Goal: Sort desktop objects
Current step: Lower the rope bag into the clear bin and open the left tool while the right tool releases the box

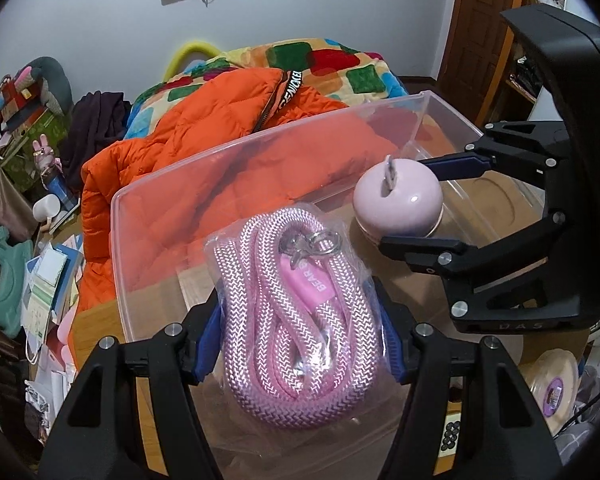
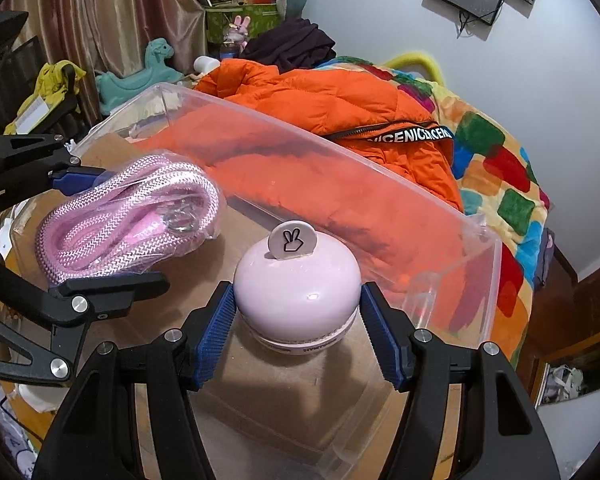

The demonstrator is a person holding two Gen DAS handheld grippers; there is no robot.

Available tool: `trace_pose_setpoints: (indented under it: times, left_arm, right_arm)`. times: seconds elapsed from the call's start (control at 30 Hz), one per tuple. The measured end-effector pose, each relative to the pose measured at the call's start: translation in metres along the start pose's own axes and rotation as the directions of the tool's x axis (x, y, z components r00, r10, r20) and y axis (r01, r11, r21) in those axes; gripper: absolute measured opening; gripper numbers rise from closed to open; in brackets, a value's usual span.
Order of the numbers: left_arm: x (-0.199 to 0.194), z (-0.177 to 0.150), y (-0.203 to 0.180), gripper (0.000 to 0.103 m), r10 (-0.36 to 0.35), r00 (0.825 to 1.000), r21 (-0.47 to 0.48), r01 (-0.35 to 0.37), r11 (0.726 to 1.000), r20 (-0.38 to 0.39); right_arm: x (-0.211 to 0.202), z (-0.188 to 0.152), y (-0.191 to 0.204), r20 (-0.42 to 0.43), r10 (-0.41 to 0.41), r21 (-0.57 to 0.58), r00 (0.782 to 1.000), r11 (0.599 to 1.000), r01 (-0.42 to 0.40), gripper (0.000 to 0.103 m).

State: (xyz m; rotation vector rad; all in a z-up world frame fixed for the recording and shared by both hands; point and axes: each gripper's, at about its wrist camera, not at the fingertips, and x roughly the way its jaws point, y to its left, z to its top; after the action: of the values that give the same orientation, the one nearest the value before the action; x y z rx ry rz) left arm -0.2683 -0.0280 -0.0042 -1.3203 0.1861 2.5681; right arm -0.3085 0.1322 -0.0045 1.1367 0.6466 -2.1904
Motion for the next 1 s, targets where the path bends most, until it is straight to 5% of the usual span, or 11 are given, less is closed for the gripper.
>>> trace_pose_setpoints:
  times: [0.37, 0.53, 1.0]
  left_arm:
    - [-0.009, 0.002, 0.0, 0.065, 0.02, 0.999, 0.003, -0.02, 1.0, 0.033]
    - [-0.024, 0.002, 0.0, 0.072, 0.03, 0.997, -0.001, -0.03, 1.0, 0.066]
    - [-0.096, -0.006, -0.014, 0.09, 0.072, 0.975, -0.035, -0.067, 0.997, 0.21]
  right_arm:
    - [-0.002, 0.001, 0.001, -0.035, -0.024, 0.01, 0.999, 1.0, 0.025, 0.061]
    - [-0.013, -0.004, -0.002, -0.018, -0.046, 0.033, 0.999, 0.998, 0.046, 0.067]
    - [-0.101, -0.024, 0.005, 0.19, -0.136, 0.09, 0.972, 0.989, 0.121, 0.081]
